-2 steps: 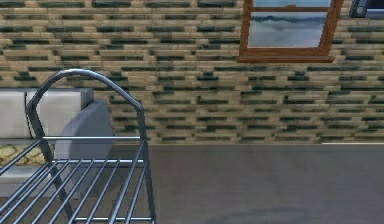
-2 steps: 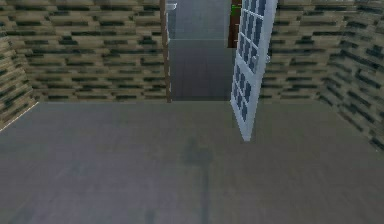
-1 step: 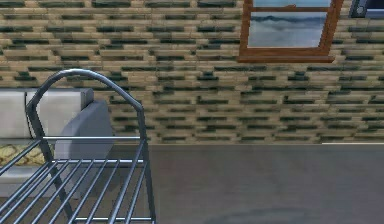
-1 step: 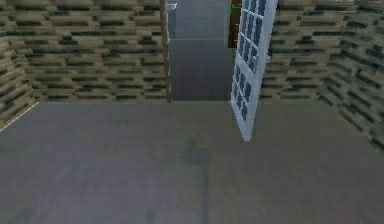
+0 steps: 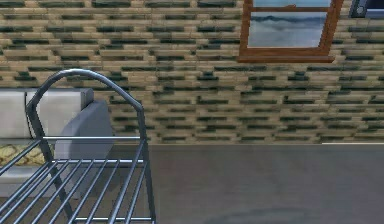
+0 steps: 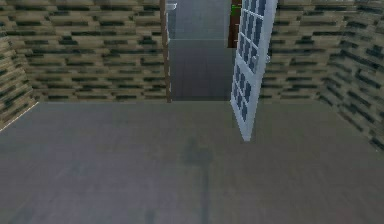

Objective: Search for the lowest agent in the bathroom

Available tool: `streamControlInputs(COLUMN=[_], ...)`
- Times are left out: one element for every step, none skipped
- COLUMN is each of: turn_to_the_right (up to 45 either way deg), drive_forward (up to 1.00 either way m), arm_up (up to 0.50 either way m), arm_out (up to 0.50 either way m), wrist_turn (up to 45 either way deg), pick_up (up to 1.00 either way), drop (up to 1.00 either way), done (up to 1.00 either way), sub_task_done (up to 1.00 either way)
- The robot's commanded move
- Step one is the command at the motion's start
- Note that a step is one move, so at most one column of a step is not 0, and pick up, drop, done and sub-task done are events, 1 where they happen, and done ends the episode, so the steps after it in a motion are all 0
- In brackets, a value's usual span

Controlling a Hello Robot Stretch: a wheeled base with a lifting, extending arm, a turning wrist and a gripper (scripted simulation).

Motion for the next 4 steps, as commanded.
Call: streamControlInputs(turn_to_the_right=[9.0,-45.0,45.0,45.0], drive_forward=[0.00,0.00,0.00,0.00], arm_up=[0.00,0.00,0.00,0.00], arm_out=[0.00,0.00,0.00,0.00], wrist_turn=[0.0,0.0,0.0,0.0], pick_up=[0.00,0.00,0.00,0.00], drop=[0.00,0.00,0.00,0.00], done=[0.00,0.00,0.00,0.00], sub_task_done=[0.00,0.00,0.00,0.00])
